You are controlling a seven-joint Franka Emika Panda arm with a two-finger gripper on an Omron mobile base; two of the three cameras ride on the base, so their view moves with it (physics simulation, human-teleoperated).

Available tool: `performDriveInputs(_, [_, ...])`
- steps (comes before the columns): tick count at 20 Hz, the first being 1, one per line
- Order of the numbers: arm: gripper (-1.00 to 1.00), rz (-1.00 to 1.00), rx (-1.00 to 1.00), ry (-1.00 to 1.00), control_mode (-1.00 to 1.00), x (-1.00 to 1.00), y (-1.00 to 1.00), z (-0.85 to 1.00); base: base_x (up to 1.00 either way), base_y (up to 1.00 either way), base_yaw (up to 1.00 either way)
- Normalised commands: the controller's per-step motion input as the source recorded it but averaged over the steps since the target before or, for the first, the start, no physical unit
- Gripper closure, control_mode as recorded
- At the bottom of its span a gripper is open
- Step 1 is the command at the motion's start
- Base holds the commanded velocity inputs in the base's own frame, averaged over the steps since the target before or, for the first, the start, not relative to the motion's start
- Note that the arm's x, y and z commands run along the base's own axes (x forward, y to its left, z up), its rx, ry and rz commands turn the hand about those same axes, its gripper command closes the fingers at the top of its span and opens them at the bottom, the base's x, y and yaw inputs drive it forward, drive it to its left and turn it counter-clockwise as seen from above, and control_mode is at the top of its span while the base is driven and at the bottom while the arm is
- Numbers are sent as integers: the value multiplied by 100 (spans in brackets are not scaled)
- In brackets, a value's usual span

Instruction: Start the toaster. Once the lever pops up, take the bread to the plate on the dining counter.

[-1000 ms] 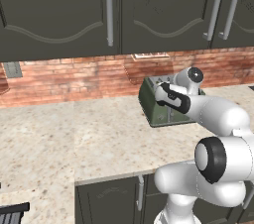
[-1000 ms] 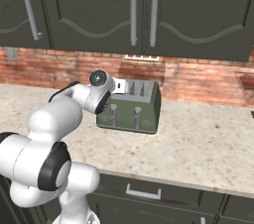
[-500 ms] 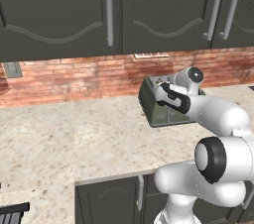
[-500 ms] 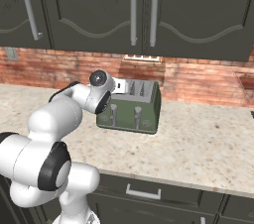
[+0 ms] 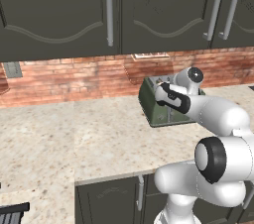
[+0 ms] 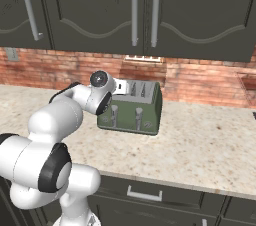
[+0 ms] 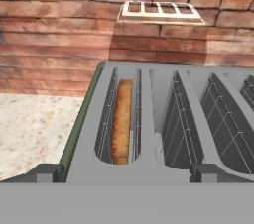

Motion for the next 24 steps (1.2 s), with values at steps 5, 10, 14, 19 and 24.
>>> performDriveInputs(5, [-100, 0, 0, 0, -100, 0, 0, 0, 0, 0, 0])
performDriveInputs(10, [-100, 0, 0, 0, -100, 0, 0, 0, 0, 0, 0])
performDriveInputs(14, [-100, 0, 0, 0, -100, 0, 0, 0, 0, 0, 0])
performDriveInputs(19, [-100, 0, 0, 0, -100, 0, 0, 0, 0, 0, 0])
performDriveInputs(24, [-100, 0, 0, 0, -100, 0, 0, 0, 0, 0, 0])
